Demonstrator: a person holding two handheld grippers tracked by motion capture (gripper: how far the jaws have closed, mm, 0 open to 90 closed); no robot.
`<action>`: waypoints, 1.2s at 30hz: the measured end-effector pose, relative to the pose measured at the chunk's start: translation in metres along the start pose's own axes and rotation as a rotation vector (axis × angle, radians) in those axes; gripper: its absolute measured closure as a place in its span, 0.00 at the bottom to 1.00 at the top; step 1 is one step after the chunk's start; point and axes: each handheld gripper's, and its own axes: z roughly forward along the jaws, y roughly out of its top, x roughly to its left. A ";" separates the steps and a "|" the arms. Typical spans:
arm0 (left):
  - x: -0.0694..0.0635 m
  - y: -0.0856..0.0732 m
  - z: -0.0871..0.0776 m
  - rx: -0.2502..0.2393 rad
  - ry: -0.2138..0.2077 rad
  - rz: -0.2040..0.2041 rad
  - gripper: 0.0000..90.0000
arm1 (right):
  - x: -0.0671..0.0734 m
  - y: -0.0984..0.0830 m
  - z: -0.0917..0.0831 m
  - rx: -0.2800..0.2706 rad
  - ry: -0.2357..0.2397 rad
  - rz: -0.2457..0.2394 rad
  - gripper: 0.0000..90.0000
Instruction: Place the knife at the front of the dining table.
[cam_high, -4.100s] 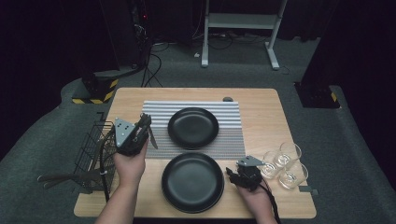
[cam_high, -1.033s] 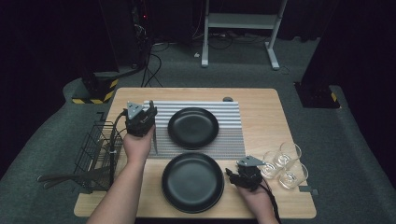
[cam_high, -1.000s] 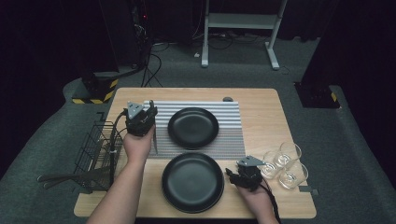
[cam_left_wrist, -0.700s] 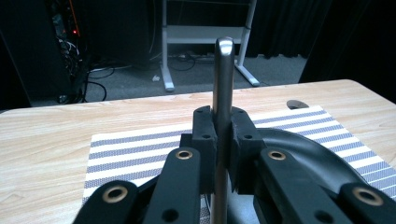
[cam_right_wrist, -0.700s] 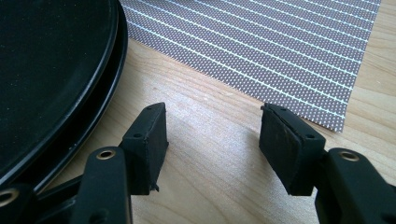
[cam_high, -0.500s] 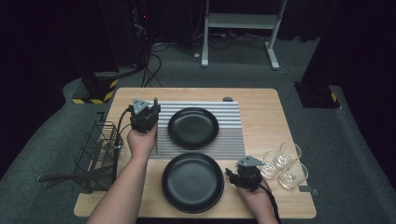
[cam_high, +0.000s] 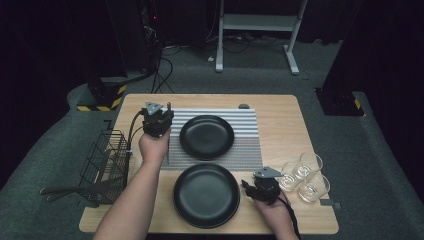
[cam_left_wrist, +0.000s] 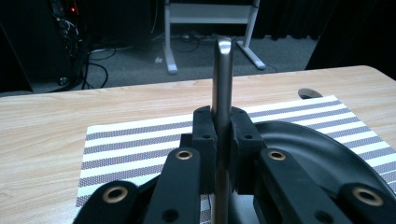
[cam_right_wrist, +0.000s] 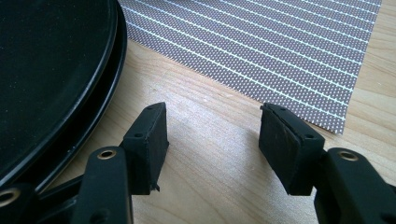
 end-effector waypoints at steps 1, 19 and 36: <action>0.001 0.000 0.001 0.003 -0.001 -0.008 0.92 | 0.000 0.000 0.000 0.001 0.001 0.002 0.47; 0.011 0.008 0.025 0.088 0.026 -0.056 0.92 | 0.003 -0.003 -0.007 -0.061 -0.009 -0.033 0.56; 0.012 0.016 0.030 0.122 -0.013 -0.088 0.92 | 0.005 -0.003 -0.006 -0.058 -0.020 -0.041 0.55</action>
